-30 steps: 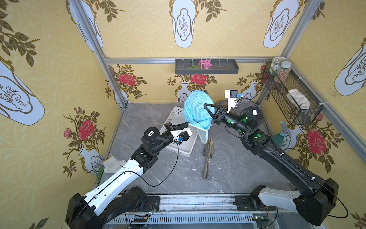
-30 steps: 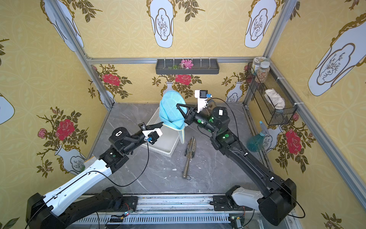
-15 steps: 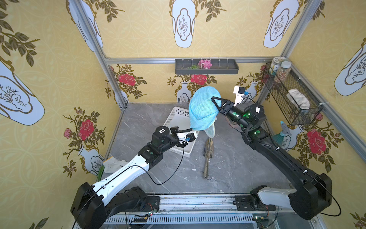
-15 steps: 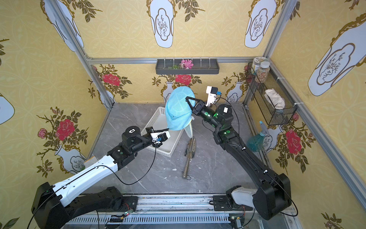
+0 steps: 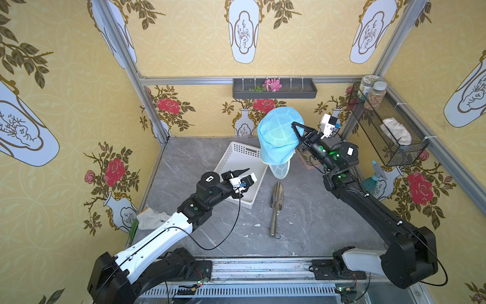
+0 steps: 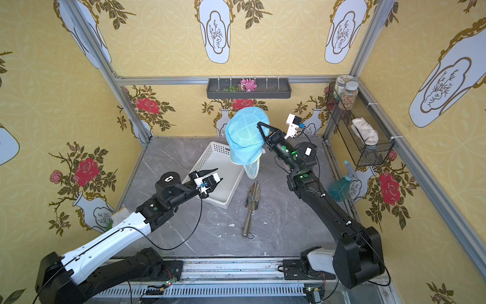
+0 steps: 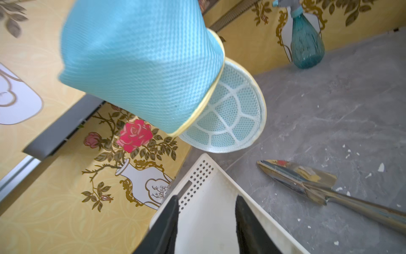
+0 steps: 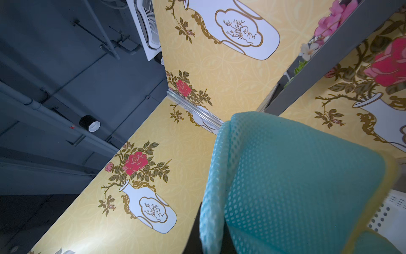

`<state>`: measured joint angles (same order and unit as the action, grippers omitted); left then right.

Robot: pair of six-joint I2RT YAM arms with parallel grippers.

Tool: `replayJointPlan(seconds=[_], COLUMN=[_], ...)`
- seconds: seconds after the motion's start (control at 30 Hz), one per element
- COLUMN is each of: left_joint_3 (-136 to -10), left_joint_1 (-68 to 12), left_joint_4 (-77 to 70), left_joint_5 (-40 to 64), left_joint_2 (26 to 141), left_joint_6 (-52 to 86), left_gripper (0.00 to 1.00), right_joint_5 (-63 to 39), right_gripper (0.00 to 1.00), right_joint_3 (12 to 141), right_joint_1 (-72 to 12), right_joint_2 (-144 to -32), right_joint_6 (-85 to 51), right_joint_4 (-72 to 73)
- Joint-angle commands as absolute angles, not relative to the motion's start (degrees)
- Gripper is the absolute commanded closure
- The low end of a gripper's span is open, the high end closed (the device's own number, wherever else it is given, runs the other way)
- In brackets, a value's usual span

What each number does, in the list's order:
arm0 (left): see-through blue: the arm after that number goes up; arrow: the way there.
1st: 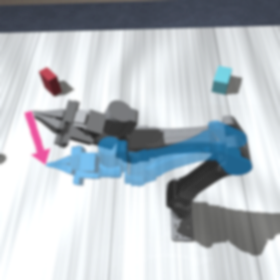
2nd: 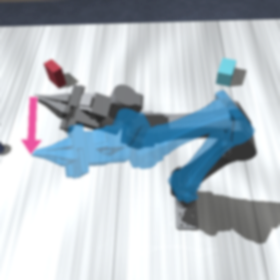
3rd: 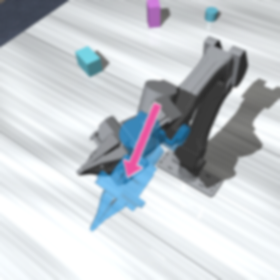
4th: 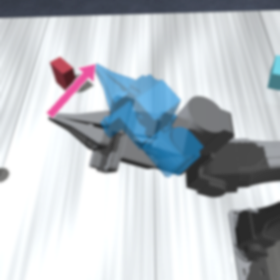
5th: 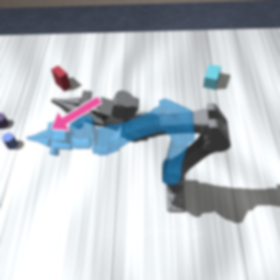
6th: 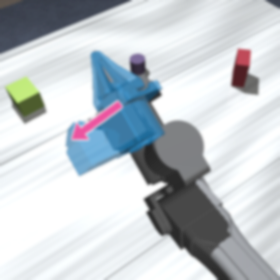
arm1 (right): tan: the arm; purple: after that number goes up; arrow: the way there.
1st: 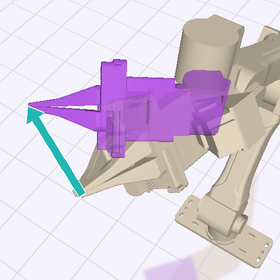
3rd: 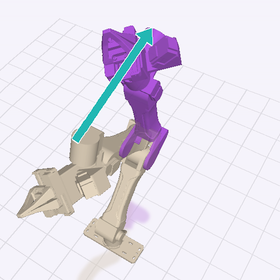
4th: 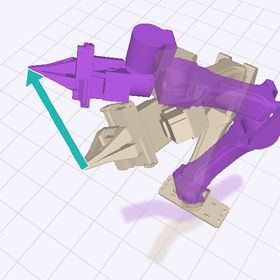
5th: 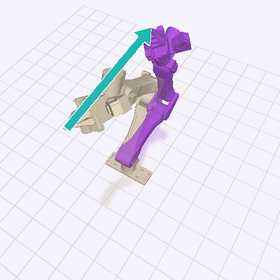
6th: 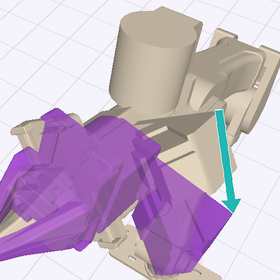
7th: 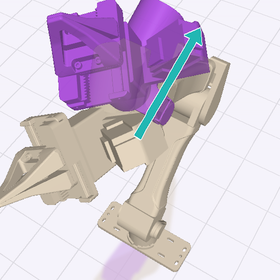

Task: Turn the laundry bag inside out
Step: Turn over the laundry bag.

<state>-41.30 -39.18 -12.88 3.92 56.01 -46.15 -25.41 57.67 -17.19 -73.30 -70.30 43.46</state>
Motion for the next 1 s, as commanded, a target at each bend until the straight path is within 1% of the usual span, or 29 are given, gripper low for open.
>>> replayJointPlan(seconds=[0.0,0.07,0.17,0.37,0.57,0.77,0.97], left_joint_3=[-41.52,-44.0,-47.64,-52.59,-52.92,-51.62,-50.27], left_joint_1=[-39.2,-39.2,-39.2,-39.22,-39.2,-39.22,-39.2], left_joint_4=[-21.91,-21.98,-21.03,-16.58,-11.65,-14.03,-20.91], left_joint_5=[3.49,3.36,4.12,5.09,7.9,8.07,1.72], left_joint_2=[52.25,52.04,54.82,61.02,61.6,61.58,63.78], left_joint_6=[-41.58,-42.19,-45.67,-52.91,-56.15,-57.21,-59.83], left_gripper=[0.53,0.5,0.46,0.41,0.36,0.32,0.31], right_joint_5=[-26.31,-26.31,-26.35,-27.05,-27.08,-27.31,-27.4], right_gripper=[1.0,1.0,1.0,1.0,1.0,1.0,1.0], right_joint_3=[59.44,60.64,61.67,60.91,59.79,60.2,60.15], right_joint_1=[-18.57,-20.85,-23.86,-25.66,-25.66,-25.71,-27.91], right_joint_2=[-71.75,-71.27,-71.3,-71.72,-71.39,-72.3,-74.0], right_joint_6=[-60.51,-55.76,-52.53,-54.78,-56.87,-58.69,-63.23], right_joint_4=[36.26,31.92,29.43,31.7,33.66,34.89,39.25])
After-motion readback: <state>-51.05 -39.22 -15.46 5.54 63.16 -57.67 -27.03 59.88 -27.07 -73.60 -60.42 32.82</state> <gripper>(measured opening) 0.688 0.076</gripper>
